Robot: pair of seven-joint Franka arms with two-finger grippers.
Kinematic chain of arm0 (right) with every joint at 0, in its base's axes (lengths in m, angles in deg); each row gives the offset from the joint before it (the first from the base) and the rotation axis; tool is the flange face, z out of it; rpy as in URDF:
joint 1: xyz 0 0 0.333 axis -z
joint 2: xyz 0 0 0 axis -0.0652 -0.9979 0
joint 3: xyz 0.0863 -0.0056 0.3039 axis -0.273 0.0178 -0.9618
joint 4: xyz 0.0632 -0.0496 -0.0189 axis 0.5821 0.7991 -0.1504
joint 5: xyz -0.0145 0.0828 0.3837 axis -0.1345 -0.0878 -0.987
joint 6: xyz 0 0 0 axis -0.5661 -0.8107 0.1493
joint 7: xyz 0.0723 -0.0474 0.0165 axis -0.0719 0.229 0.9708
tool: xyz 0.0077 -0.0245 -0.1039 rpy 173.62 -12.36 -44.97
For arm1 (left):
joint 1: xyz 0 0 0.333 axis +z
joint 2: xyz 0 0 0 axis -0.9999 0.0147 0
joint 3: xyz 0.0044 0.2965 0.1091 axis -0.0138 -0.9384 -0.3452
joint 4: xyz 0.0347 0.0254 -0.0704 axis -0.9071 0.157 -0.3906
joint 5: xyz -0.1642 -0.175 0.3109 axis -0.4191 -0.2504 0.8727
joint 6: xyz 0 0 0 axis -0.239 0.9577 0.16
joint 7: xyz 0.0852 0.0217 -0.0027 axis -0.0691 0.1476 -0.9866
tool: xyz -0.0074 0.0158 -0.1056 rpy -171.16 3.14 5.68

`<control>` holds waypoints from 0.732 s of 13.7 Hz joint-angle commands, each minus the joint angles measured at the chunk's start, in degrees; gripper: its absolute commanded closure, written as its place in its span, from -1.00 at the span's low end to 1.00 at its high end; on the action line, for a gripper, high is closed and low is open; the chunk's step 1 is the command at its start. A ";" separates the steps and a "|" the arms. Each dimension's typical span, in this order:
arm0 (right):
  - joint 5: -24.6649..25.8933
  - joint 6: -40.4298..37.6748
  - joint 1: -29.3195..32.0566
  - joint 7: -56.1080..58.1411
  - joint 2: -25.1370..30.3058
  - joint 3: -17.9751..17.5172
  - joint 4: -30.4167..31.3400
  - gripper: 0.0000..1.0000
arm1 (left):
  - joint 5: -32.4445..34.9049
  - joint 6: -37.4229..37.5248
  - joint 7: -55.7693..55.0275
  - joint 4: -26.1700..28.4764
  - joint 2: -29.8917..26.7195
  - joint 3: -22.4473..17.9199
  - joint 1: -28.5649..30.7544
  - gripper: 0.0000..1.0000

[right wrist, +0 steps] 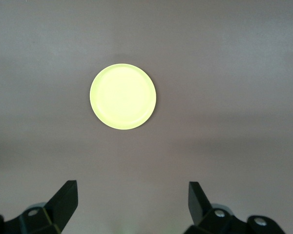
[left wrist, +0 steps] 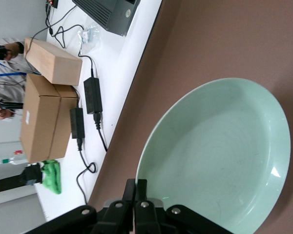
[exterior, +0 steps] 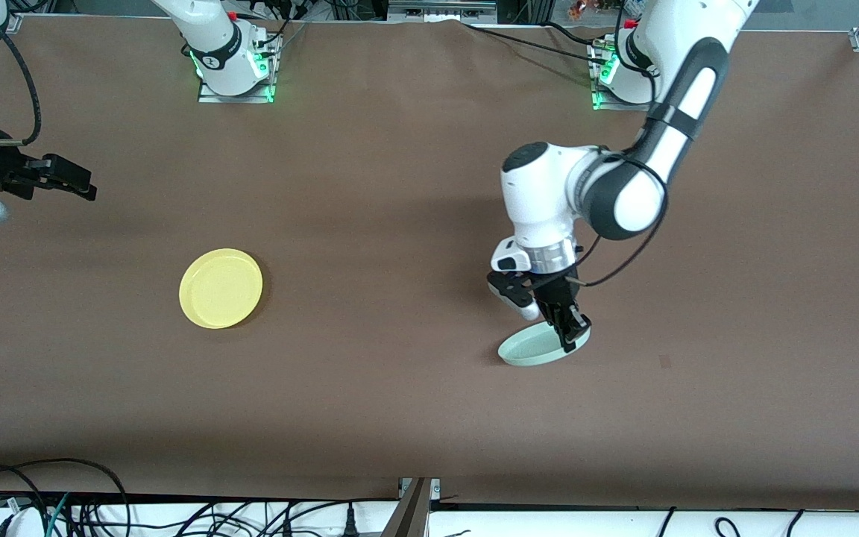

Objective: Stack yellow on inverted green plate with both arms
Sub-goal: 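Lift the green plate with the left gripper and flip it over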

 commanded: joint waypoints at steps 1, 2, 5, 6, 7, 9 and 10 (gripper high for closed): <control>-0.92 -0.72 0.32 -0.81 0.15 -0.09 -0.25 -1.00 | 7.63 10.97 -5.44 -3.46 2.46 -0.16 -5.76 1.00; -0.92 -0.72 0.32 -0.81 0.07 -0.09 -0.25 -1.00 | 10.09 14.32 -8.51 -3.46 3.16 0.10 -7.52 1.00; -0.92 -0.72 0.32 -0.81 0.15 -0.09 -0.25 -1.00 | 13.89 21.19 -13.81 -4.77 5.10 0.19 -11.74 1.00; -0.92 -0.72 0.32 -0.81 0.07 -0.09 -0.25 -1.00 | 14.25 23.73 -13.81 -6.17 6.06 0.28 -12.63 1.00; -0.92 -0.72 0.32 -0.81 0.07 -0.09 -0.25 -1.00 | 14.34 25.94 -13.90 -7.49 6.94 0.37 -13.85 1.00; -0.92 -0.72 0.32 -0.72 0.07 -0.09 -0.25 -1.00 | 14.34 29.19 -14.25 -9.00 8.17 0.37 -16.67 1.00; -0.92 -0.72 0.32 -0.72 0.07 -0.09 -0.25 -1.00 | 14.34 30.78 -14.86 -9.87 9.05 0.37 -17.81 1.00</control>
